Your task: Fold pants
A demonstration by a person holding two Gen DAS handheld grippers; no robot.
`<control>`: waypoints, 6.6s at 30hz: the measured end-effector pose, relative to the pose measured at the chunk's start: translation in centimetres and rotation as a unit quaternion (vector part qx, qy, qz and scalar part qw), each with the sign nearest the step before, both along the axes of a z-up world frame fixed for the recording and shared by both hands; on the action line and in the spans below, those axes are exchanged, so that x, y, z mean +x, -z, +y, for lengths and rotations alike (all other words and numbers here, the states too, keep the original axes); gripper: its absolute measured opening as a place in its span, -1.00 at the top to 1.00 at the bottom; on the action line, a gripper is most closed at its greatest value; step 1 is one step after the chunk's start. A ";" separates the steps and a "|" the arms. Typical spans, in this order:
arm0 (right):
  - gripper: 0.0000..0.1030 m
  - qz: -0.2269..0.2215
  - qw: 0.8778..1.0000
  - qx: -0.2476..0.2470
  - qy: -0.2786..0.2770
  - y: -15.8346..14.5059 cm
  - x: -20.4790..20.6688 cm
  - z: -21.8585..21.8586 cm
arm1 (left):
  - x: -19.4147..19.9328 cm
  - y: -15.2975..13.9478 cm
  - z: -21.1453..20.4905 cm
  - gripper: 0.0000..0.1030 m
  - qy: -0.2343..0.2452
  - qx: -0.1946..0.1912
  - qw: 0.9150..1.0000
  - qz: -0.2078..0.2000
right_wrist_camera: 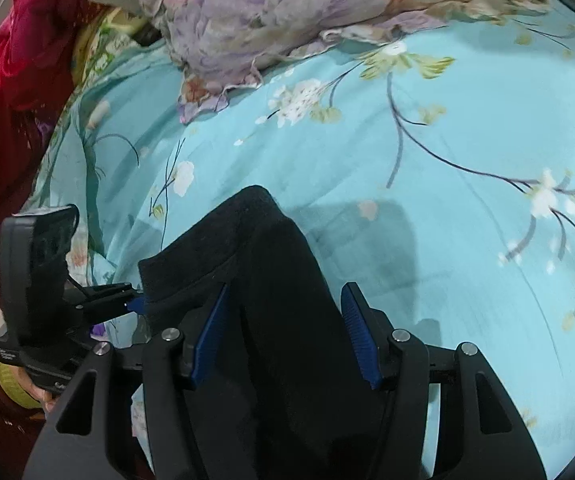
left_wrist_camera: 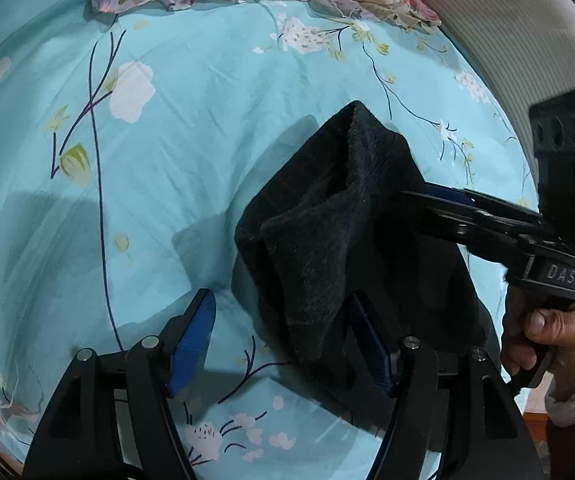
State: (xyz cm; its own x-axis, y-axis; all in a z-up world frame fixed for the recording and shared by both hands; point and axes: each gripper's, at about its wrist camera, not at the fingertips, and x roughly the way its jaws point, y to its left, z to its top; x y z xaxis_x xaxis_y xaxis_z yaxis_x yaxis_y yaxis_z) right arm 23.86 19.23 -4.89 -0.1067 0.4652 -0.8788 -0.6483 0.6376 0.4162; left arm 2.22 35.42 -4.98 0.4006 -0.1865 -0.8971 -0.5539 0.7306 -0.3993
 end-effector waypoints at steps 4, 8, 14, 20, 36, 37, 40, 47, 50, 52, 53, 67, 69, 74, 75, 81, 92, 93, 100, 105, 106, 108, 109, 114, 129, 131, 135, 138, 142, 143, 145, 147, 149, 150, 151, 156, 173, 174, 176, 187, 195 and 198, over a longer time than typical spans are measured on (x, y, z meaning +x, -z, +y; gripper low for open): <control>0.15 0.001 1.000 0.002 -0.012 0.7 0.3 0.6 | 0.9 -0.1 -0.3 0.06 0.004 0.024 1.000 0.000; 0.45 0.009 1.000 0.022 -0.006 0.3 0.2 0.2 | 1.5 -0.6 -0.7 0.44 0.013 0.029 0.999 -0.008; 0.51 -0.005 0.998 0.063 0.016 -2.1 -0.7 -1.6 | 1.7 -3.1 -2.3 0.60 0.030 0.048 0.998 -0.027; 0.52 -0.035 0.993 0.110 0.039 -6.3 -2.5 -4.5 | 1.7 -7.2 -4.5 0.63 0.057 0.063 0.994 -0.069; 0.52 -0.076 0.971 0.172 0.146 -12.7 -7.2 -16.4 | 3.2 -13.8 -15.1 0.65 0.159 0.090 0.974 -0.136; 0.52 -0.078 0.970 0.173 0.151 -12.8 -7.6 -17.0 | 3.3 -13.7 -15.6 0.65 0.165 0.090 0.972 -0.138; 0.52 -0.082 0.965 0.179 0.171 -12.9 -8.9 -19.2 | 3.1 -14.0 -17.6 0.65 0.184 0.094 0.968 -0.141; 0.52 -0.089 0.957 0.187 0.206 -12.7 -11.6 -23.8 | 3.5 -14.0 -22.0 0.66 0.223 0.095 0.960 -0.141; 0.52 -0.092 0.952 0.188 0.225 -12.4 -12.7 -26.0 | 3.3 -14.1 -24.1 0.66 0.244 0.097 0.954 -0.142; 0.52 -0.094 0.948 0.189 0.237 -12.2 -13.3 -27.2 | 3.4 -13.9 -25.4 0.66 0.258 0.098 0.951 -0.140; 0.53 -0.095 0.947 0.190 0.242 -12.0 -13.6 -27.8 | 3.3 -13.8 -26.0 0.66 0.264 0.098 0.949 -0.139; 0.57 -0.112 0.921 0.204 0.314 -11.3 -17.6 -35.1 | 3.5 -13.8 -33.4 0.66 0.341 0.108 0.922 -0.149; 0.57 -0.115 0.917 0.206 0.321 -11.4 -17.9 -36.0 | 3.4 -13.7 -34.4 0.66 0.350 0.109 0.918 -0.150; 0.57 -0.114 0.911 0.200 0.341 -10.5 -18.9 -37.7 | 3.3 -12.4 -36.6 0.66 0.372 0.108 0.911 -0.145; 0.57 -0.111 0.910 0.199 0.346 -10.1 -19.1 -38.1 | 3.2 -11.9 -37.1 0.66 0.378 0.109 0.908 -0.142; 0.58 -0.094 0.902 0.185 0.379 -7.8 -20.2 -40.0 | 2.7 -8.9 -39.9 0.65 0.418 0.118 0.892 -0.123; 0.58 -0.072 0.878 0.175 0.439 -7.0 -22.1 -42.0 | 2.3 -7.2 -42.1 0.48 0.461 0.115 0.872 -0.120; 0.58 -0.068 0.875 0.173 0.446 -7.0 -22.2 -42.1 | 2.1 -7.2 -42.1 0.42 0.466 0.110 0.870 -0.120; 0.09 -0.074 0.853 0.160 0.492 -7.9 -23.8 -43.0 | 1.2 -8.1 -41.4 0.06 0.481 0.079 0.864 -0.124; -0.26 -0.085 0.835 0.176 0.513 -8.9 -25.1 -43.3 | 1.1 -9.5 -39.0 -0.11 0.464 0.073 0.873 -0.132; -0.28 -0.086 0.835 0.177 0.514 -9.1 -25.2 -43.1 | 1.1 -9.7 -38.3 -0.13 0.457 0.071 0.877 -0.132; -0.35 -0.085 0.836 0.172 0.514 -9.2 -25.4 -42.5 | 1.5 -10.0 -36.9 -0.19 0.439 0.073 0.886 -0.131; -0.37 -0.085 0.836 0.168 0.515 -9.1 -25.5 -42.3 | 1.7 -10.0 -36.1 -0.20 0.429 0.075 0.891 -0.130; -0.46 -0.081 0.840 0.131 0.520 -8.6 -26.1 -40.7 | 3.2 -9.1 -31.8 -0.25 0.376 0.088 0.916 -0.107; -0.71 -0.059 0.830 0.061 0.552 -6.6 -25.9 -38.3 | 5.1 -5.7 -25.4 -0.37 0.316 0.073 0.944 -0.060; -0.72 -0.058 0.830 0.059 0.552 -6.4 -25.8 -37.9 | 4.9 -5.6 -25.3 -0.39 0.317 0.070 0.944 -0.058; -0.74 -0.054 0.829 0.046 0.554 -5.9 -25.8 -37.5 | 5.0 -5.1 -25.1 -0.40 0.318 0.059 0.945 -0.052; -0.74 -0.053 0.828 0.037 0.557 -5.7 -25.8 -37.3 | 5.1 -4.7 -24.9 -0.41 0.320 0.055 0.945 -0.047; -0.74 -0.054 0.825 0.019 0.562 -5.5 -25.8 -37.2 | 5.3 -4.4 -24.9 -0.44 0.323 0.054 0.944 -0.042; -0.74 -0.059 0.826 0.016 0.560 -5.6 -25.9 -37.2 | 5.3 -4.3 -24.9 -0.44 0.324 0.055 0.944 -0.040; -0.74 -0.068 0.828 0.012 0.557 -5.9 -25.9 -36.9 | 5.5 -3.9 -24.9 -0.46 0.326 0.053 0.943 -0.036; -0.75 -0.064 0.828 0.007 0.557 -5.8 -25.7 -36.9 | 5.8 -3.4 -24.9 -0.46 0.326 0.051 0.943 -0.029; -0.75 -0.056 0.825 0.002 0.562 -5.3 -25.6 -37.1 | 6.1 -2.9 -24.9 -0.47 0.326 0.049 0.944 -0.023; -0.75 -0.048 0.824 0.004 0.564 -4.9 -25.6 -37.3 | 6.2 -2.7 -24.9 -0.47 0.326 0.047 0.944 -0.020; -0.75 -0.040 0.823 0.008 0.566 -4.6 -25.6 -37.4 | 6.3 -2.6 -24.9 -0.47 0.325 0.045 0.944 -0.019; -0.75 -0.016 0.818 0.029 0.575 -3.5 -25.6 -37.7 | 6.6 -2.6 -25.3 -0.49 0.330 0.048 0.943 -0.017; 0.12 0.001 0.817 0.122 0.564 -2.1 -27.6 -40.4 | 7.9 -0.1 -26.1 -0.59 0.329 0.016 0.944 0.000; 0.12 0.001 0.817 0.123 0.563 -2.1 -27.6 -40.5 | 8.0 0.3 -26.1 -0.57 0.328 0.008 0.944 -0.001; 0.12 -0.001 0.818 0.124 0.561 -2.0 -27.6 -40.6 | 8.2 1.0 -26.0 -0.48 0.327 -0.006 0.945 0.002; 0.11 -0.017 0.827 0.112 0.551 -2.5 -27.7 -40.0 | 8.2 0.5 -26.7 0.25 0.337 -0.028 0.941 -0.017; 0.14 -0.038 0.834 0.121 0.538 -4.6 -27.1 -39.1 | 7.3 -3.0 -26.0 0.43 0.335 -0.015 0.940 -0.054; 0.15 -0.046 0.837 0.125 0.531 -5.4 -26.6 -38.7 | 7.1 -4.2 -25.5 0.45 0.331 -0.012 0.941 -0.065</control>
